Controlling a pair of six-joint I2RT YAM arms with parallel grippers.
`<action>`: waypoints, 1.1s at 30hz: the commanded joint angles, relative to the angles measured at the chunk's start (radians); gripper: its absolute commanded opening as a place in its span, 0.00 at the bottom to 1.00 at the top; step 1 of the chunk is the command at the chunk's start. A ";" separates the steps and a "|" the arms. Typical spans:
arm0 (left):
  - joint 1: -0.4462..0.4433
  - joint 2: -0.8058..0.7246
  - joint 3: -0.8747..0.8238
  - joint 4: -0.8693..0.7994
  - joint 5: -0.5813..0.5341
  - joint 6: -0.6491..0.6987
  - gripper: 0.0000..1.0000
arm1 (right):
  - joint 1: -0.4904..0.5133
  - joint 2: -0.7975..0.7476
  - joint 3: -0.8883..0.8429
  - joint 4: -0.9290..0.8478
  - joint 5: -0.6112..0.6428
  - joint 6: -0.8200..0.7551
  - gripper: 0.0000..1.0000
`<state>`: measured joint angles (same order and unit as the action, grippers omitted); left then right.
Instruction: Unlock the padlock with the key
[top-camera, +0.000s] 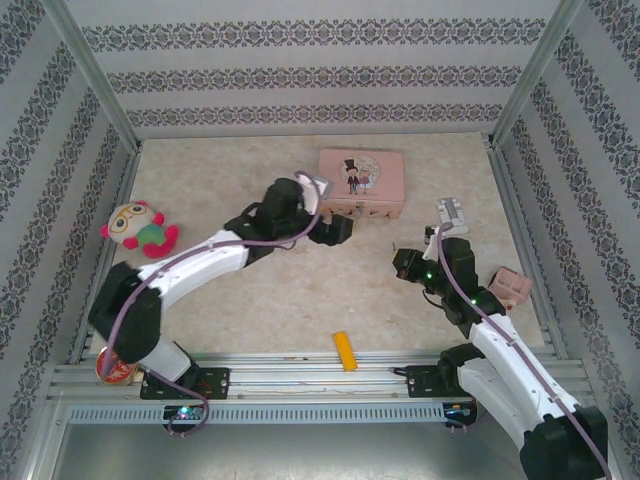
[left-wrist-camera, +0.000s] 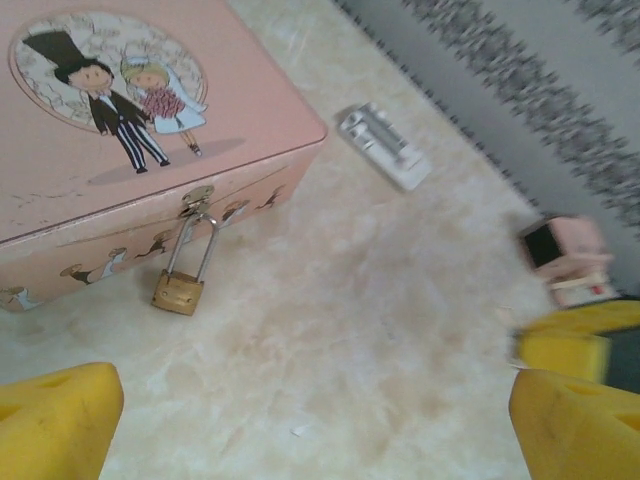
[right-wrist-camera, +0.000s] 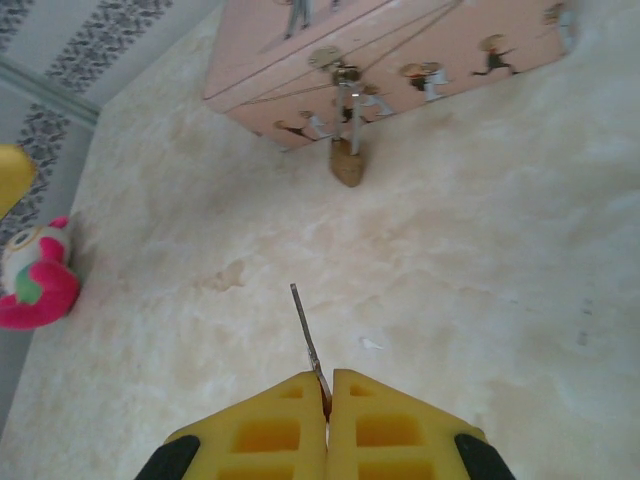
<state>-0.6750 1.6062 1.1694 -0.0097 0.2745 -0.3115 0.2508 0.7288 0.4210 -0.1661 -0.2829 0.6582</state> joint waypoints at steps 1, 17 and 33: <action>-0.018 0.134 0.131 -0.151 -0.098 0.061 0.91 | -0.013 -0.042 0.019 -0.132 0.058 -0.018 0.00; -0.045 0.574 0.465 -0.269 -0.245 0.150 0.66 | -0.026 -0.095 0.062 -0.270 0.143 -0.019 0.00; -0.021 0.769 0.707 -0.357 -0.284 0.131 0.51 | -0.026 -0.085 0.058 -0.242 0.145 -0.005 0.00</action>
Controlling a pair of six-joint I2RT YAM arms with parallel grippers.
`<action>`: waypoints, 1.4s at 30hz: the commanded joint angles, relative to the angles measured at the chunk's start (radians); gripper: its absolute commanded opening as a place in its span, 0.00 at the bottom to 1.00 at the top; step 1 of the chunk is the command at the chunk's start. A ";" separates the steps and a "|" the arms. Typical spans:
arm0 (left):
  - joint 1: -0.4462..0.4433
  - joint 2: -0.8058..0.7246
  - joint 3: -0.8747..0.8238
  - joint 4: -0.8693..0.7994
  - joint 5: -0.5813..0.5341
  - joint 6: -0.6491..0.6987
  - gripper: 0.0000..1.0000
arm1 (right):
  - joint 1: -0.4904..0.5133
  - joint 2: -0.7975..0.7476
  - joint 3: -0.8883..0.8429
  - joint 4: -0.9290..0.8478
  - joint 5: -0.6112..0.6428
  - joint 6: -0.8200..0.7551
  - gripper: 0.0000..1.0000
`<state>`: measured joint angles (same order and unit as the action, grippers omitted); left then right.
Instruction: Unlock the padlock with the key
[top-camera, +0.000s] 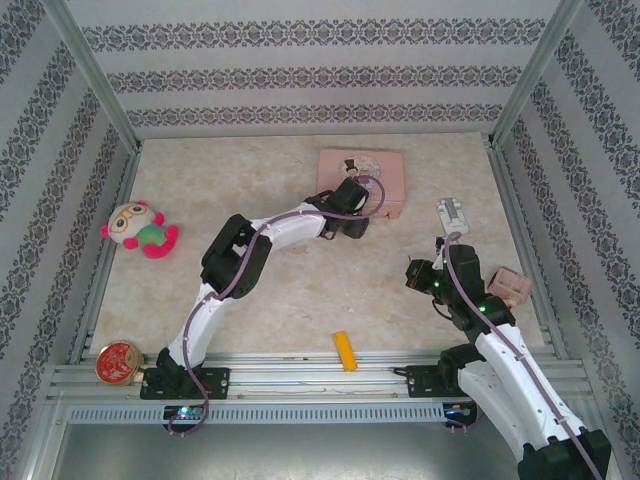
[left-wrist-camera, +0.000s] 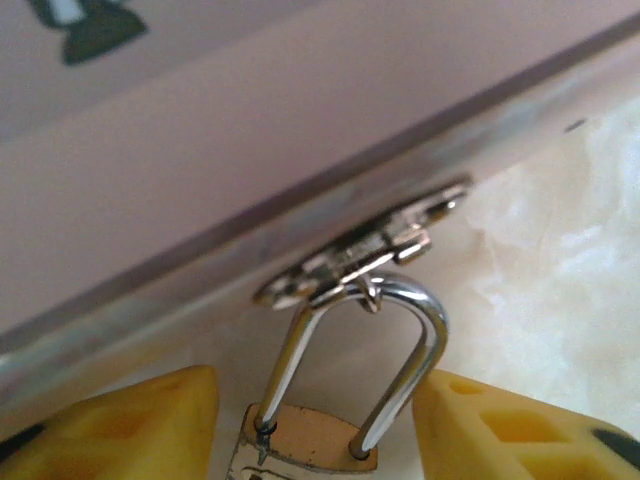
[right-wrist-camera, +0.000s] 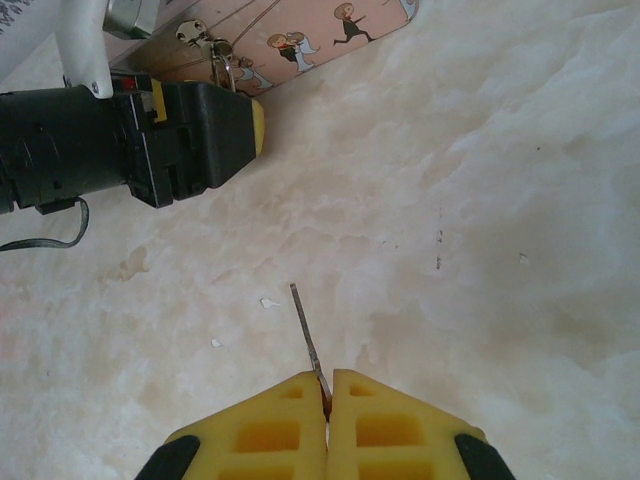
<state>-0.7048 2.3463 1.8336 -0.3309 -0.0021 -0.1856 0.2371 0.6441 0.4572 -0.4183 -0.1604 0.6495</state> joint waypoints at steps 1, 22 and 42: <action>0.009 0.034 0.048 -0.039 -0.011 0.002 0.49 | -0.012 0.000 0.022 0.013 0.021 0.006 0.00; 0.010 0.034 0.019 -0.018 -0.041 -0.094 0.08 | -0.013 0.019 0.012 0.032 0.012 0.016 0.00; 0.037 -0.412 -0.738 0.474 -0.131 -0.486 0.00 | 0.144 0.111 -0.094 0.259 0.013 0.001 0.00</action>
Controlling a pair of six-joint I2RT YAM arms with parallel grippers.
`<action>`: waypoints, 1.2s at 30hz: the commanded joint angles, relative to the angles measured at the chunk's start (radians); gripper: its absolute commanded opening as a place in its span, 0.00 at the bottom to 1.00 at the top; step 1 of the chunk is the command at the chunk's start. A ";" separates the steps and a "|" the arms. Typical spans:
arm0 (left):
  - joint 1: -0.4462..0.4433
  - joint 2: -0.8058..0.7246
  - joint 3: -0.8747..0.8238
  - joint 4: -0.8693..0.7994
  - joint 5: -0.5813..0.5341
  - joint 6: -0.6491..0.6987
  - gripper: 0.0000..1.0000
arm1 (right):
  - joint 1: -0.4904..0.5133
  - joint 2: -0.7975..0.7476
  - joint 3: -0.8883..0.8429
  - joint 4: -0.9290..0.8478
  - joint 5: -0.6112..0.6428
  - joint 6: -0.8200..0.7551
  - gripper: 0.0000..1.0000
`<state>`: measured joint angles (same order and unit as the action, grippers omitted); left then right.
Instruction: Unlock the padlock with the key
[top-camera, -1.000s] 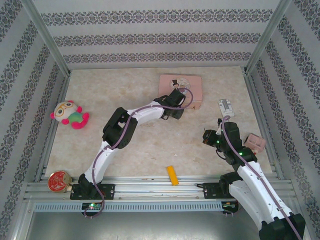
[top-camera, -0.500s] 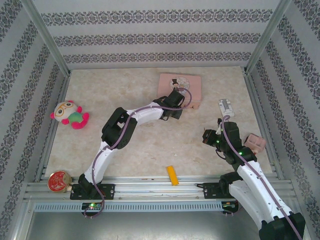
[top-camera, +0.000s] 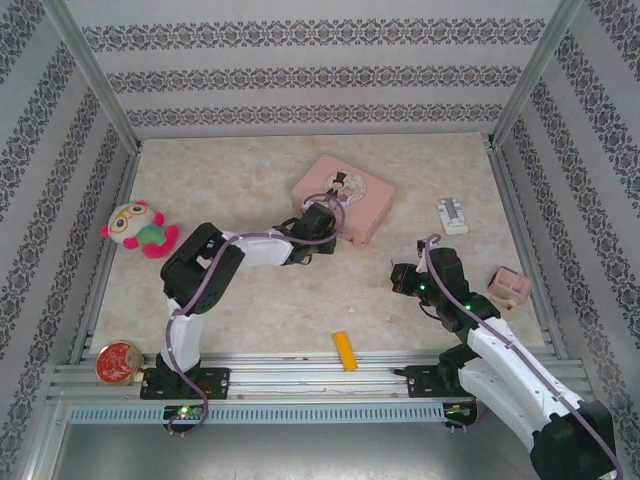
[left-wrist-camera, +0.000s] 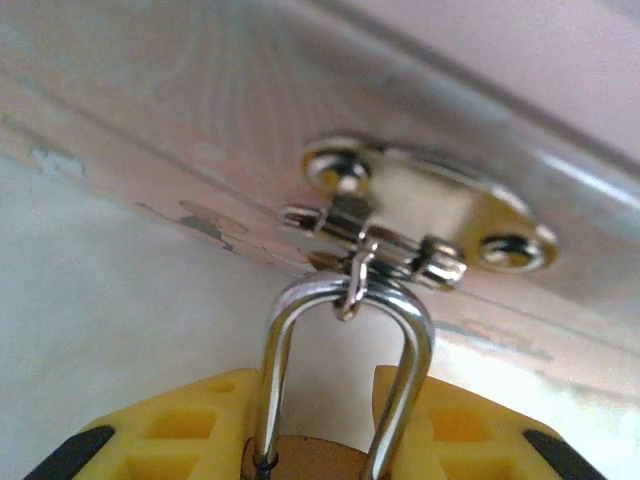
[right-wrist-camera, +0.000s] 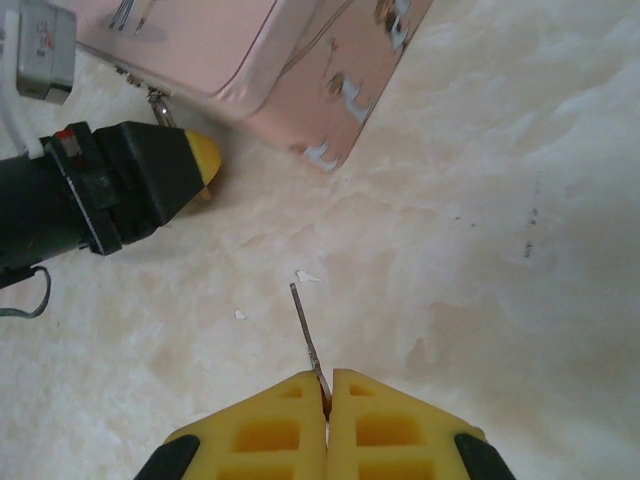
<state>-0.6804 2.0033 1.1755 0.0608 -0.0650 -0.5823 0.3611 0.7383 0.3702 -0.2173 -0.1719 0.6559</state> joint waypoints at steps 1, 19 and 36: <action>0.013 -0.094 -0.119 0.101 -0.088 -0.104 0.00 | 0.026 0.026 -0.007 0.065 0.025 -0.004 0.00; -0.134 -0.181 -0.300 0.287 -0.181 -0.325 0.00 | 0.049 0.138 -0.018 0.122 0.010 -0.022 0.00; -0.153 -0.071 -0.052 0.053 -0.101 -0.420 0.01 | 0.180 0.279 -0.171 0.555 -0.035 -0.034 0.00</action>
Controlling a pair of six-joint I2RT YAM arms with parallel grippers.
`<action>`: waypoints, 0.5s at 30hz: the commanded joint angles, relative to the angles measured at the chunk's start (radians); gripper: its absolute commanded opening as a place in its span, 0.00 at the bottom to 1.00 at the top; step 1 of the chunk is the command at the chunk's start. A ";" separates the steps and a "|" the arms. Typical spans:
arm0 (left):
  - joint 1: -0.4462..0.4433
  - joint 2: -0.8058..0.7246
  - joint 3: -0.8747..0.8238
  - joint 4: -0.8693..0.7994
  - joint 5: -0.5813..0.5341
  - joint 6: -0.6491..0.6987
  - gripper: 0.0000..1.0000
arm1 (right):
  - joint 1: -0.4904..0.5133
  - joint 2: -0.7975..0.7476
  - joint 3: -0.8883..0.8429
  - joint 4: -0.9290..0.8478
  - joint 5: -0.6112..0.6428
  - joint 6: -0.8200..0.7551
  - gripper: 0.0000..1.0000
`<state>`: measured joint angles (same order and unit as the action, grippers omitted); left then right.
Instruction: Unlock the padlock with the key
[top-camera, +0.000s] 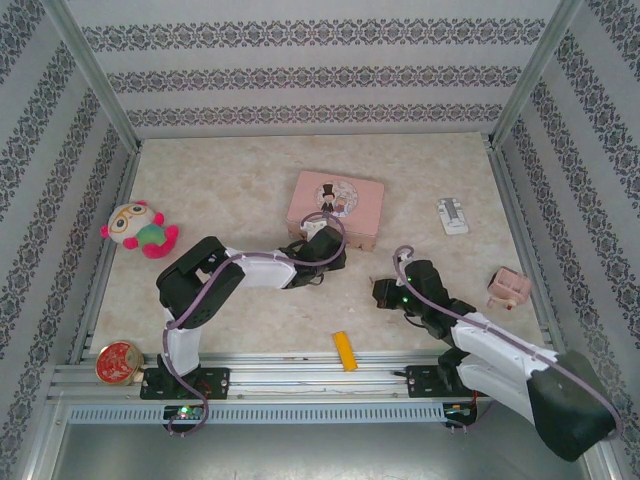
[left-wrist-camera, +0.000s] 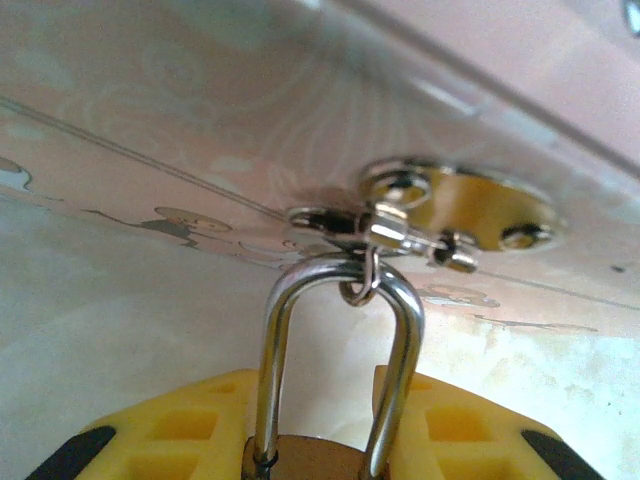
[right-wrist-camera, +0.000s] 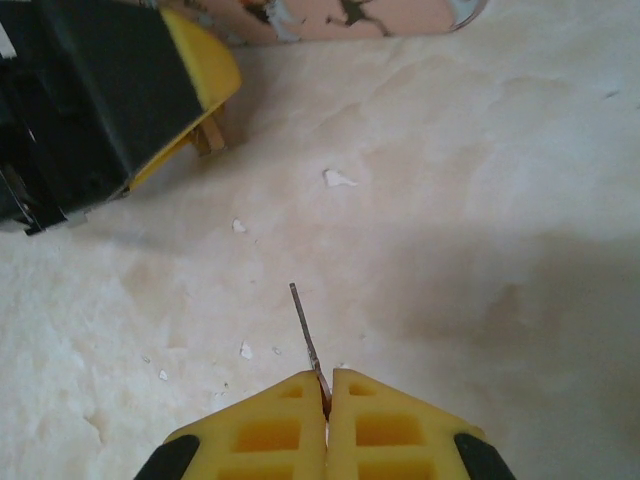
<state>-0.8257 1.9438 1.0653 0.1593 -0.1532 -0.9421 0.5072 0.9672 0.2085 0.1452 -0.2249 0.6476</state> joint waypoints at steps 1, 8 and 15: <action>-0.006 -0.009 0.073 -0.081 -0.014 -0.078 0.02 | 0.052 0.078 -0.008 0.230 0.026 -0.032 0.00; -0.003 0.011 0.147 -0.192 0.047 -0.143 0.00 | 0.117 0.318 0.070 0.381 0.022 -0.067 0.00; 0.026 -0.009 0.114 -0.130 0.128 -0.201 0.00 | 0.123 0.387 0.088 0.447 0.042 -0.034 0.00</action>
<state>-0.8131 1.9594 1.1713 -0.0151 -0.0845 -1.0866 0.6201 1.3430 0.2707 0.5228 -0.2062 0.6106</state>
